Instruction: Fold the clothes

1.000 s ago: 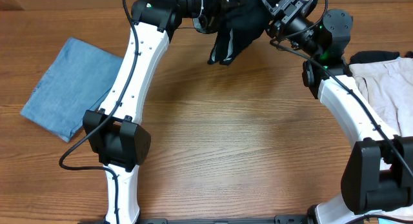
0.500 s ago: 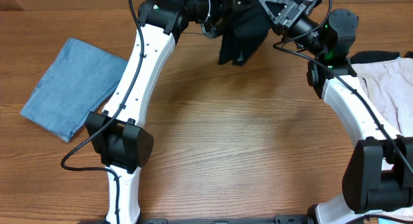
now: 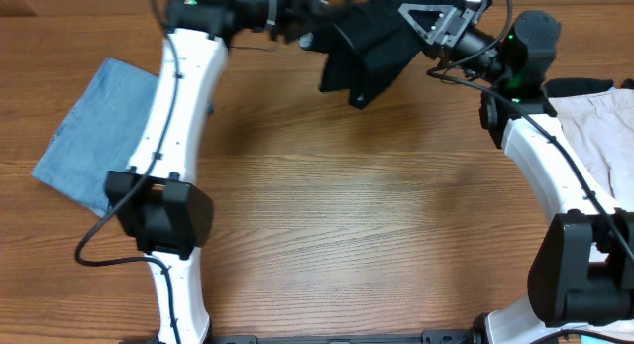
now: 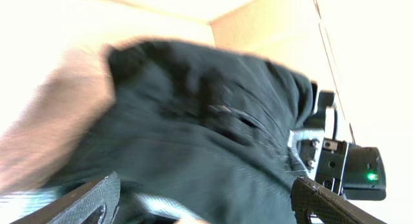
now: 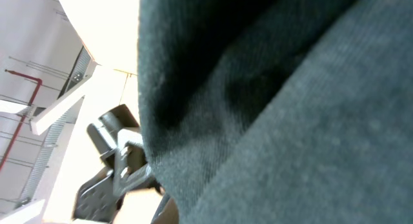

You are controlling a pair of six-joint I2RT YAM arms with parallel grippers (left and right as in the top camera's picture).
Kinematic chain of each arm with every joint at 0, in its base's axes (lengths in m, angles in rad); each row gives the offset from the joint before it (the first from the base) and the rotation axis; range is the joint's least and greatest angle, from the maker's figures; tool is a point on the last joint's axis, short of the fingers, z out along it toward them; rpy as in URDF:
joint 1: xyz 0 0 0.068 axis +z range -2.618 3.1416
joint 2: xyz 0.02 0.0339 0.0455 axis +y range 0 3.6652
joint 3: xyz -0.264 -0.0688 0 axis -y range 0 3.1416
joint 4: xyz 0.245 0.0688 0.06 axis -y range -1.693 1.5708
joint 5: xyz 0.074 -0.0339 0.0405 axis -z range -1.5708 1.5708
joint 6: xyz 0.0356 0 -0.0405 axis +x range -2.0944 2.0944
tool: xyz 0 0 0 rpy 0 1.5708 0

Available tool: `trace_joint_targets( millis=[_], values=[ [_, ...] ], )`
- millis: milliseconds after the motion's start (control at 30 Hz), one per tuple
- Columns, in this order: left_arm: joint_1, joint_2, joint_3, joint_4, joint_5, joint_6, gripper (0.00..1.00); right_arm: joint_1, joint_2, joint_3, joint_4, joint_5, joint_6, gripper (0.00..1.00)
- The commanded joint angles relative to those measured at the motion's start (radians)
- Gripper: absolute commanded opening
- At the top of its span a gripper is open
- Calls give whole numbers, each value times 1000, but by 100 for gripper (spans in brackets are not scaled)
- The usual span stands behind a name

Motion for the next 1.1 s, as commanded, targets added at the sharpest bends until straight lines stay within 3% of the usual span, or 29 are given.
trace_joint_targets(
  millis=[0,133,300,367,400,433,467,567,700,800,1067],
  values=[
    [106,-43,21,-7,37,46,88,-34,-51,47,19,-67,56,4],
    [193,-43,21,-119,-29,122,87,-60,-71,48,-50,-159,60,4],
    [219,-43,21,-359,-406,256,86,-92,-71,48,-165,-266,-30,4],
    [228,-43,21,-447,-591,278,86,-93,-71,53,-256,-274,-109,4],
    [240,-43,21,-517,-758,277,82,-93,-71,54,-313,-269,-156,4],
    [253,-43,21,-567,-890,277,56,-93,-71,54,-406,-243,-228,4],
    [262,-43,21,-603,-981,277,7,-92,-71,54,-471,-219,-279,4],
    [293,-40,21,-658,-1152,283,4,-60,-71,54,-784,0,-517,4],
    [305,-24,14,-726,-1091,466,4,57,-71,54,-1010,373,-686,4],
    [304,2,6,-838,-1081,503,4,123,-71,54,-1090,534,-715,4],
    [287,22,-317,-848,-958,558,4,125,-71,101,-1273,598,-837,4]
  ],
)
